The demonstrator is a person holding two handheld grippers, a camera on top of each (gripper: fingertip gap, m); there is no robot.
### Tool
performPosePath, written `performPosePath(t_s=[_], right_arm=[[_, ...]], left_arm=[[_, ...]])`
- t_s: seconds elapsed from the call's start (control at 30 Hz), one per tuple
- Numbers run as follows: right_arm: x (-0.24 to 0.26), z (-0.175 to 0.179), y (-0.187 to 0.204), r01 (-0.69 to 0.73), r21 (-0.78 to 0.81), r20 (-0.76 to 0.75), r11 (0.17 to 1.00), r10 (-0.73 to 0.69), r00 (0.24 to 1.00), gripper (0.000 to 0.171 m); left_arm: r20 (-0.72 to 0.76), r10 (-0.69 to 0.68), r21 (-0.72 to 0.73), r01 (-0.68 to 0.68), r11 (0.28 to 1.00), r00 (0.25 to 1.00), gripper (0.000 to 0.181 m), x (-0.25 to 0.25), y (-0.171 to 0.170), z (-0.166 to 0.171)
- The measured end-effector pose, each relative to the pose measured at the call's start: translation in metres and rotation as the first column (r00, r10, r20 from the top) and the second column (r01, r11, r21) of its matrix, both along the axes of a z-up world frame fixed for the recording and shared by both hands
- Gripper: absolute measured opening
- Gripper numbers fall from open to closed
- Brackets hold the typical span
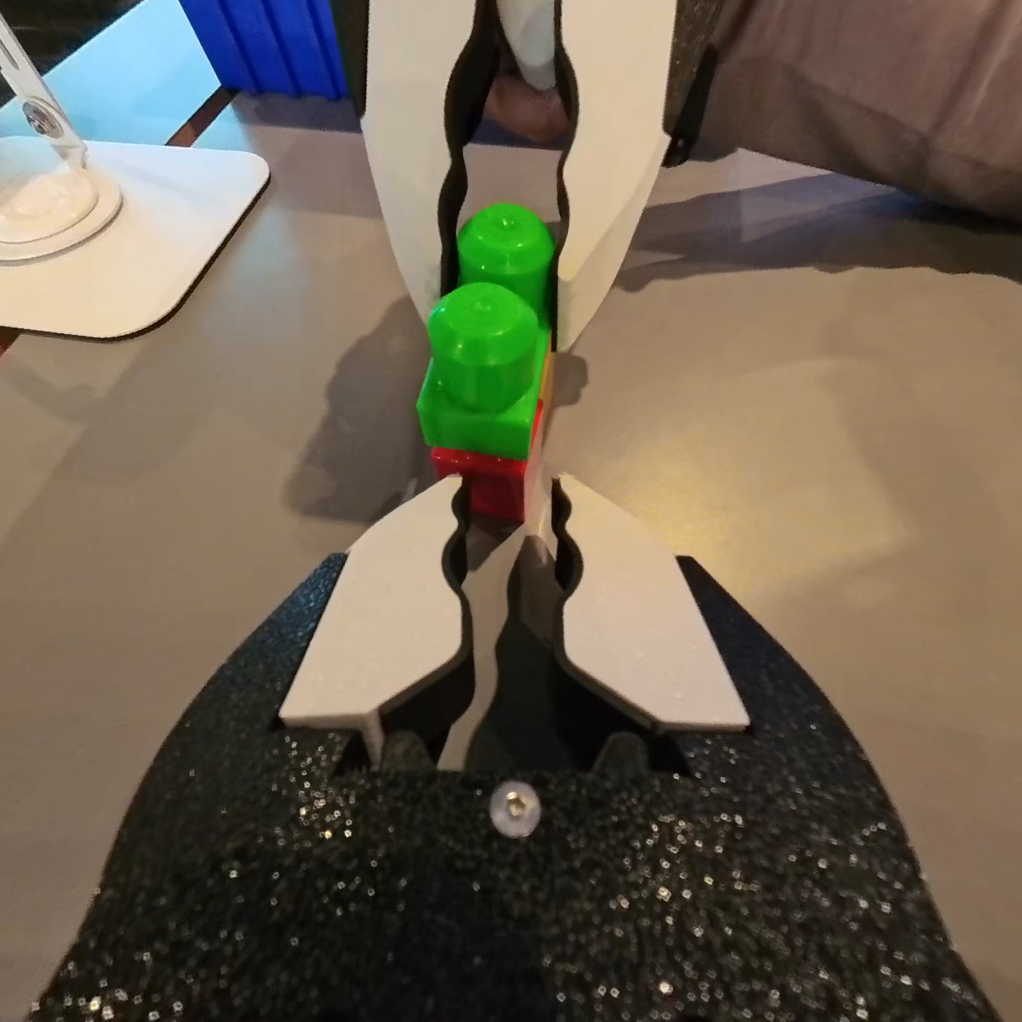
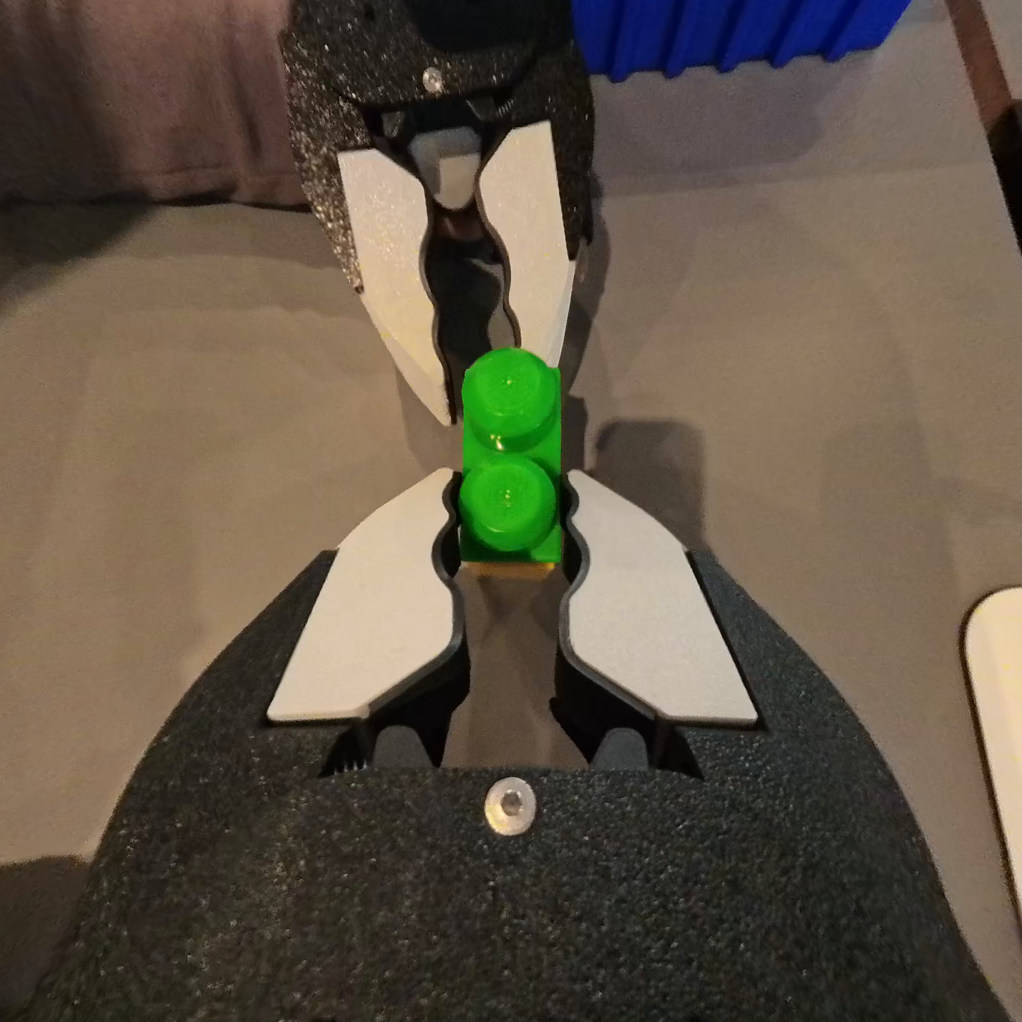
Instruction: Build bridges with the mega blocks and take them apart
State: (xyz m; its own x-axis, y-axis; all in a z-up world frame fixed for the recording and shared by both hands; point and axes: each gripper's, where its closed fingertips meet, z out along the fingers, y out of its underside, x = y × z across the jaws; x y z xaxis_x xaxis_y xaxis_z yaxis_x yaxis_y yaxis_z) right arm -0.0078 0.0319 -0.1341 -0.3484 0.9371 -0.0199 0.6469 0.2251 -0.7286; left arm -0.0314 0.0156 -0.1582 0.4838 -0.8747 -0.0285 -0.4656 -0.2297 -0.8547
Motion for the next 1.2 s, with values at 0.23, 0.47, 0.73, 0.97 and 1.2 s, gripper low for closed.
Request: performPosePath(t_s=[0.23, 0.47, 0.73, 0.97, 1.2], right_arm=[[0.000, -0.001, 0.000, -0.003, -0.013, 0.017, 1.000, 0.003, 1.000, 0.034], [0.000, -0.001, 0.000, -0.002, -0.014, 0.023, 1.000, 0.002, 1.000, 0.034], [0.000, -0.001, 0.000, -0.004, -0.009, 0.029, 1.000, 0.004, 1.000, 0.034], [0.000, -0.002, -0.001, -0.002, -0.055, 0.037, 0.999, 0.004, 0.999, 0.033], [0.000, -0.004, 0.000, -0.005, -0.026, 0.116, 1.000, 0.008, 0.993, 0.034]], left_arm=[[-0.004, 0.019, 0.061, -0.018, 0.998, 1.000, 0.040, 0.000, 0.006, 0.015], [0.057, 0.036, 0.115, -0.043, 0.992, 0.998, 0.044, -0.006, 0.011, 0.038], [-0.009, -0.019, 0.097, 0.020, 0.995, 1.000, 0.037, 0.012, 0.016, 0.032], [0.088, -0.039, 0.015, 0.038, 0.999, 0.995, 0.033, 0.012, 0.016, 0.031], [0.123, -0.046, 0.009, 0.045, 0.999, 0.991, 0.033, 0.012, 0.015, 0.027]])
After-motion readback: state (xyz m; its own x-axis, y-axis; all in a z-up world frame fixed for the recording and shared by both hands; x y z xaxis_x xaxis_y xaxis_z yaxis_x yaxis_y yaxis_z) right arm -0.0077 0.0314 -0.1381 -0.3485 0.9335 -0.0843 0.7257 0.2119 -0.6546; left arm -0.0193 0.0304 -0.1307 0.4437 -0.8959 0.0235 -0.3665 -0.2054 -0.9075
